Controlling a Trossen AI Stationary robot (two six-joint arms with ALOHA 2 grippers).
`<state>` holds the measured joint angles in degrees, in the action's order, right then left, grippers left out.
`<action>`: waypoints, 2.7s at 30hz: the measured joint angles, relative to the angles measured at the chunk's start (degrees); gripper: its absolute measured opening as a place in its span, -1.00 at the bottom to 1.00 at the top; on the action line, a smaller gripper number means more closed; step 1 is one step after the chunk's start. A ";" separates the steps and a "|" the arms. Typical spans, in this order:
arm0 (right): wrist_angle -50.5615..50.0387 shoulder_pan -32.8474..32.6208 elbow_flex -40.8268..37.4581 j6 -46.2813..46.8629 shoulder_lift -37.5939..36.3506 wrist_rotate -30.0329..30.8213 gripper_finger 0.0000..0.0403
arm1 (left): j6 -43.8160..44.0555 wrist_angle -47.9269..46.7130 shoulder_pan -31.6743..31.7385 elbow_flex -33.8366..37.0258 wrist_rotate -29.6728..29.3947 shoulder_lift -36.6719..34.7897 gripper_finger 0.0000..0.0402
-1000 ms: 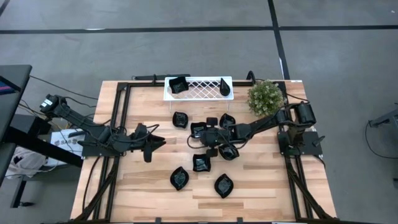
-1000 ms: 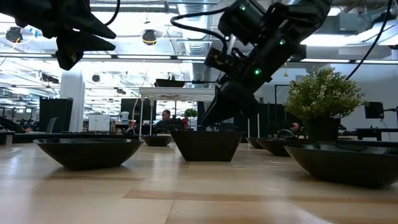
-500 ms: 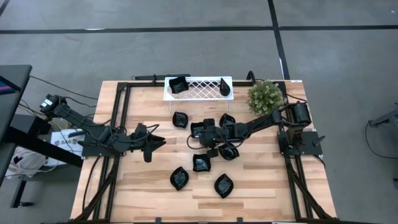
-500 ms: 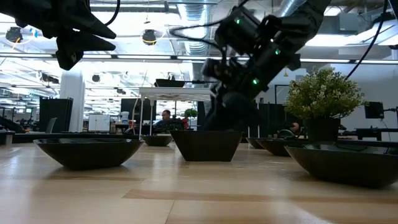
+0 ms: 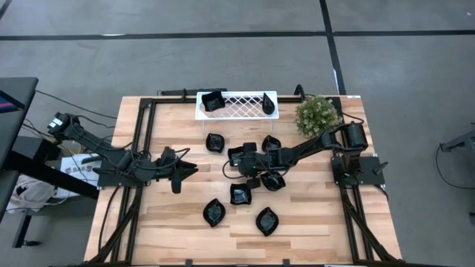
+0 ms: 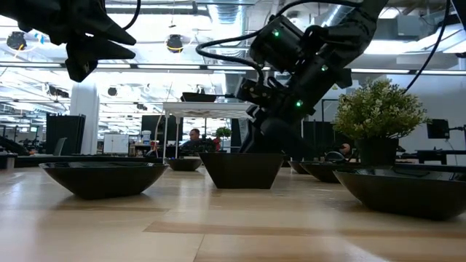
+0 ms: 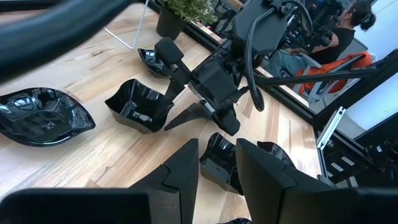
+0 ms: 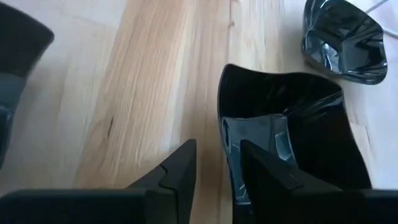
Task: Pick & Place Mini shaped plates
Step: Stack the distorted square plate on top of the distorted square plate on the shelf
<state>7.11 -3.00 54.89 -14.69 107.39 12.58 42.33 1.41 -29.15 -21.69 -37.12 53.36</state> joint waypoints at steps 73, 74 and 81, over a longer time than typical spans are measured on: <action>-17.11 -2.47 23.89 16.23 -1.81 -3.72 -0.55 | -23.97 38.74 0.28 0.09 16.60 -0.13 -0.46; -17.06 -2.47 23.89 16.23 -1.81 -3.72 -0.55 | -24.09 39.64 0.48 0.09 17.21 -0.13 -0.46; -21.82 -2.94 23.89 13.84 -1.81 -2.31 -0.55 | -25.35 39.51 1.69 0.00 18.29 -0.11 -0.46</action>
<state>-14.72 -5.94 78.78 -0.85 105.58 10.27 16.97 40.92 -27.46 -21.69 -18.84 53.25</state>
